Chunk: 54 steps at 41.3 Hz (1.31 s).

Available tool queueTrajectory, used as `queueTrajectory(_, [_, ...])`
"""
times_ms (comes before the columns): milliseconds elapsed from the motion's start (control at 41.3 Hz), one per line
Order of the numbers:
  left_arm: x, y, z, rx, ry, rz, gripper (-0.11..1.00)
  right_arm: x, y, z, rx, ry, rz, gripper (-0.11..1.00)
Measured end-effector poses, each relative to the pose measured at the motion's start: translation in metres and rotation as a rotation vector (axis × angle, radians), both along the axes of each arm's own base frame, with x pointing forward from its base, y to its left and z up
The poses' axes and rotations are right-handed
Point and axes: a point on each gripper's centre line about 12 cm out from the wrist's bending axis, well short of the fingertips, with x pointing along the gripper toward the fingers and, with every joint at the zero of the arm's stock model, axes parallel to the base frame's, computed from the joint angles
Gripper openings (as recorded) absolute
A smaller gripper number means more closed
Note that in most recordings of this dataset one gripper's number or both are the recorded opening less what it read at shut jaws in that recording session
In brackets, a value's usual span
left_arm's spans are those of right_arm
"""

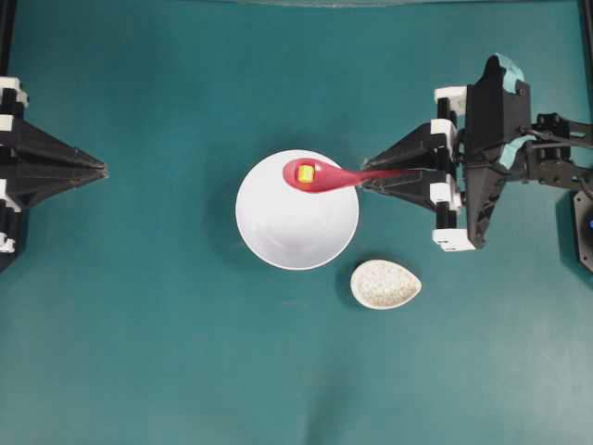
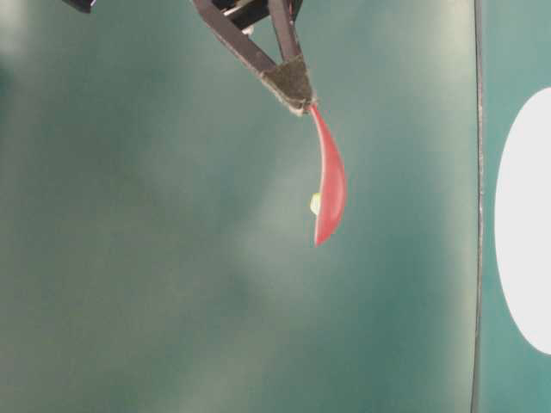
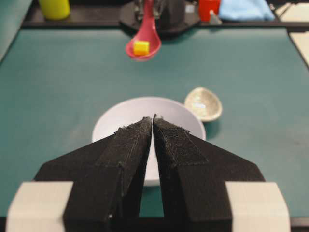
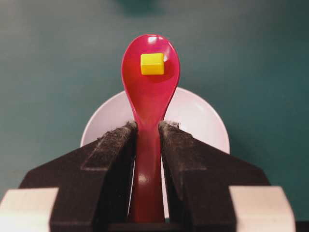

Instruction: Scoop the yellow hexagonal prism block from the bowl with a spoon using the right arm.

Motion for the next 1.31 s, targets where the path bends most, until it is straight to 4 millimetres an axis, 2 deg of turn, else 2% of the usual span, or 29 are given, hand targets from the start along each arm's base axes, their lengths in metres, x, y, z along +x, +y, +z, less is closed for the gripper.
queueTrajectory(1308, [-0.0001, 0.0, -0.0014, -0.003, 0.015, 0.001, 0.11, -0.0006, 0.0009, -0.0019, 0.002, 0.017, 0.008, 0.22])
